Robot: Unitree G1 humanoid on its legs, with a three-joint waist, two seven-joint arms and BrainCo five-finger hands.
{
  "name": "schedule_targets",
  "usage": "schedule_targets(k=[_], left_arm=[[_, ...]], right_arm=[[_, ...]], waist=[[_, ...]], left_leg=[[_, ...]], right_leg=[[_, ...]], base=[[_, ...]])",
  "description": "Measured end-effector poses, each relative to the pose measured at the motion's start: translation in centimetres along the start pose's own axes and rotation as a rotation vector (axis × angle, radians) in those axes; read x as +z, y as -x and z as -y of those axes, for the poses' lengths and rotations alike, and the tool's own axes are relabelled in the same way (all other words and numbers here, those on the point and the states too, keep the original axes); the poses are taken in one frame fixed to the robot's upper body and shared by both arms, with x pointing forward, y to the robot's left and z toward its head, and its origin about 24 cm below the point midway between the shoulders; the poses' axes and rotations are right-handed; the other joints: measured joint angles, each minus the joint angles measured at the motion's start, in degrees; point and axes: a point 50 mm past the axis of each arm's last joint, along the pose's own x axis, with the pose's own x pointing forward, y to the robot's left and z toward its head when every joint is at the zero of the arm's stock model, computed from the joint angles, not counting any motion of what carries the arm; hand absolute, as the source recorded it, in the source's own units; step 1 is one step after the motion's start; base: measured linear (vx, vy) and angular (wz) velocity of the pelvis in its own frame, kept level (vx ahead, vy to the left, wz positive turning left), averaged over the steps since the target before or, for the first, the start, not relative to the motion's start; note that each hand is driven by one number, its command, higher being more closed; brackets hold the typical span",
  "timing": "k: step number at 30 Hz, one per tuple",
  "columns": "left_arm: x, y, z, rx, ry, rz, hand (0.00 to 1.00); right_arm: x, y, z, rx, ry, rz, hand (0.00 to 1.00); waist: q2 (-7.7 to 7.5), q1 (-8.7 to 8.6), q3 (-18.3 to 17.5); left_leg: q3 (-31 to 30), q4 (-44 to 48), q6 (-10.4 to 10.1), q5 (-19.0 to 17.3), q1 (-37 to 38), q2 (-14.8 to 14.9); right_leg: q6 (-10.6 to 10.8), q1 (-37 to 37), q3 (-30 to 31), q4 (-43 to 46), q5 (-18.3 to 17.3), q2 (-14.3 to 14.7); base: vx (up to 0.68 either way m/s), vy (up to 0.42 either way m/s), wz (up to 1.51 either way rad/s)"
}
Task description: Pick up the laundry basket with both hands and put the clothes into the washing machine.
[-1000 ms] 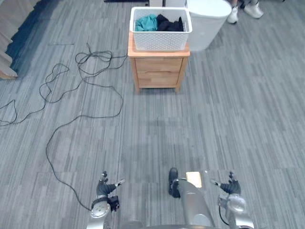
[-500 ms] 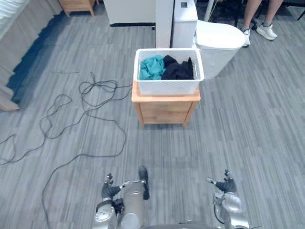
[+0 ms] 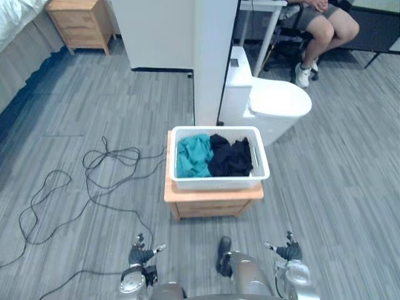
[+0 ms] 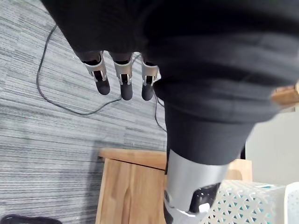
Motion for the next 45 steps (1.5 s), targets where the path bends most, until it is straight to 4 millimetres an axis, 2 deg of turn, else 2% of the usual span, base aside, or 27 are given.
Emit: schedule_targets(k=[1,2,4,5,6,8,9,10,12,17,22,25,28,31,32,34,35,36,38,40,41,45], left_arm=[[-0.1,0.1,0.3,-0.001,0.016,-0.004,0.0],[-0.1,0.4,0.4,-0.005,0.027,0.003,0.0],[0.1,0.4,0.5,-0.006,0.028,0.012,0.0],[0.5,0.4,0.5,-0.007,0.032,0.031,0.0],[0.7,0.5,0.5,-0.007,0.034,0.041,0.0],[1.0,0.5,0.5,-0.008,0.039,0.053,0.0],[1.0,0.5,0.6,-0.01,0.043,0.053,0.0],[1.2,0.3,0.4,-0.006,0.038,0.057,0.0],[1.8,0.3,0.2,-0.003,0.04,0.082,0.0],[4.1,0.1,-0.8,0.008,0.024,0.181,0.0],[5.2,-0.1,-0.7,0.008,0.019,0.219,0.0],[6.5,-0.7,0.4,-0.015,0.0,0.247,0.0],[7.7,-1.9,1.5,-0.025,-0.067,0.257,0.0],[10.6,-3.0,2.9,-0.031,-0.091,0.307,0.0],[11.9,-3.5,3.2,-0.028,-0.101,0.322,0.0],[14.0,-4.2,3.4,-0.016,-0.129,0.349,0.0],[15.8,-4.4,3.6,-0.021,-0.142,0.391,1.0],[16.7,-4.5,3.9,-0.021,-0.158,0.411,1.0],[19.7,-4.8,3.7,-0.004,-0.193,0.471,1.0],[21.5,-4.8,3.8,0.002,-0.206,0.507,1.0],[22.4,-4.7,4.0,-0.001,-0.209,0.529,1.0],[23.2,-4.4,4.2,-0.011,-0.201,0.571,1.0]], right_arm=[[-0.1,0.2,0.1,0.003,0.002,0.004,0.0],[0.1,0.5,-0.2,0.008,-0.008,0.02,0.0],[0.5,0.6,-0.3,0.006,-0.02,0.036,0.0],[0.6,0.7,-0.1,-0.005,-0.024,0.045,0.0],[0.6,0.6,-0.1,-0.012,-0.025,0.044,0.0],[0.5,0.6,0.4,-0.038,-0.037,0.038,0.0],[0.6,0.5,0.9,-0.063,-0.055,0.034,0.0],[0.4,0.6,0.7,-0.065,-0.071,0.022,0.0],[0.6,1.2,1.3,-0.092,-0.09,0.05,0.0],[4.7,0.9,1.8,-0.115,-0.121,0.215,0.0],[5.9,0.0,2.1,-0.105,-0.076,0.248,0.0],[6.5,-0.9,1.1,-0.06,-0.028,0.248,0.0],[7.9,-1.7,-1.1,0.009,0.006,0.258,0.0],[10.8,-2.7,-3.4,0.072,0.051,0.304,0.0],[12.4,-3.1,-4.3,0.093,0.075,0.329,0.0],[15.2,-3.8,-4.6,0.092,0.091,0.374,0.0],[17.1,-4.3,-4.5,0.084,0.123,0.395,1.0],[18.1,-4.5,-4.2,0.076,0.137,0.411,1.0],[22.5,-4.3,-4.7,0.078,0.168,0.495,1.0],[24.8,-3.9,-5.0,0.095,0.172,0.551,1.0],[25.6,-3.7,-5.0,0.099,0.174,0.571,1.0],[25.9,-3.7,-4.7,0.1,0.173,0.575,1.0]], waist=[[0.43,0.53,0.23],[0.22,1.78,0.37],[-0.58,2.42,0.38],[-0.99,3.18,0.14],[-0.95,3.17,0.06],[-0.24,3.13,-0.6],[1.01,3.08,-0.87],[-0.06,3.1,-0.73],[-1.26,3.06,-1.49],[-1.57,3.01,-1.89],[-1.12,2.78,-2.19],[-1.05,2.71,-2.16],[-0.6,2.58,-1.77],[-0.16,2.69,1.64],[-0.11,2.69,2.87],[-0.35,2.7,5.65],[-0.35,2.83,7.12],[-0.31,2.99,7.77],[-0.5,3.03,9.37],[-0.52,3.04,9.78],[-0.51,3.03,9.92],[-0.56,3.04,11.0]], left_leg=[[-1.35,10.02,-0.67,3.04,-4.04,2.68],[-1.72,20.91,-0.43,2.57,-8.87,5.46],[-1.13,22.4,1.18,1.58,-12.17,6.39],[-0.2,17.39,2.88,0.54,-14.22,6.21],[0.21,13.98,3.21,0.33,-14.59,6.01],[0.91,-0.67,2.88,0.72,-13.99,4.61],[0.96,-13.64,1.67,3.41,-11.36,3.6],[1.64,-14.37,1.89,4.03,-10.29,3.0],[2.49,-16.9,1.91,4.31,-7.81,1.35],[5.37,-19.23,1.92,4.31,-6.9,0.43],[5.73,-23.38,2.06,5.1,-5.43,-0.23],[5.72,-27.29,2.29,7.94,-5.38,-1.52],[5.69,-28.82,2.66,9.84,-7.58,-1.87],[5.37,-26.5,3.23,10.51,-11.85,-1.69],[4.89,-25.14,3.3,10.52,-14.38,-1.56],[4.9,-24.36,3.68,10.75,-16.31,-1.5],[4.97,-24.16,3.79,10.84,-17.42,-1.65],[5.02,-24.21,3.99,11.14,-17.83,-1.75],[5.55,-24.18,4.21,12.02,-19.77,-1.82],[5.67,-24.11,4.35,12.35,-21.36,-1.87],[5.66,-24.24,4.62,12.7,-22.14,-1.95],[5.61,-24.12,4.9,13.02,-22.62,-2.1]], right_leg=[[-0.66,2.54,-0.03,-0.51,-1.38,1.14],[-1.38,5.87,0.2,-0.79,-3.12,2.15],[-1.33,8.04,0.56,-1.71,-4.23,2.15],[-0.92,9.5,1.51,-3.2,-4.54,2.15],[-0.79,9.89,1.67,-3.79,-4.56,2.14],[-0.06,10.49,1.89,-4.67,-4.39,2.27],[0.48,10.58,2.47,-4.56,-4.61,3.23],[1.27,10.92,3.11,-4.64,-5.05,2.52],[2.24,12.28,3.73,-6.15,-4.61,1.19],[4.32,12.34,7.54,-10.13,-3.31,0.84],[4.84,12.33,8.86,-12.45,-2.13,1.18],[4.79,11.7,9.17,-15.19,0.32,1.12],[4.71,8.84,9.52,-15.56,1.98,1.09],[4.45,5.04,9.78,-14.39,3.35,1.03],[4.53,2.78,9.93,-13.68,3.81,1.05],[4.58,0.7,10.44,-12.89,4.73,1.05],[4.76,-0.59,10.76,-12.65,5.38,1.04],[5.07,-1.2,11.07,-12.6,5.7,1.03],[5.35,-3.49,12.25,-12.92,7.29,0.86],[5.4,-4.85,12.64,-13.51,8.39,0.63],[5.41,-5.46,12.6,-13.96,8.93,0.43],[5.34,-6.02,12.59,-13.94,9.21,0.33]], base=[[0.38,-0.117,-0.12],[0.44,-0.119,-0.21],[0.36,-0.086,-0.22],[0.22,-0.027,-0.23],[0.34,0.036,-0.22],[0.34,0.095,-0.15],[0.27,0.107,-0.22],[0.3,0.108,-0.15],[0.24,0.095,-0.05],[0.11,0.063,-0.32],[0.02,0.005,-0.16],[-0.04,0.018,-0.05],[-0.11,0.007,-0.06],[-0.2,0.009,-0.02],[-0.27,0.018,-0.03],[-0.28,0.034,-0.07],[-0.21,0.03,-0.11],[-0.24,0.031,-0.17],[-0.24,0.043,-0.24],[-0.15,0.054,-0.12],[-0.08,0.045,-0.02],[0.0,0.009,0.0]])
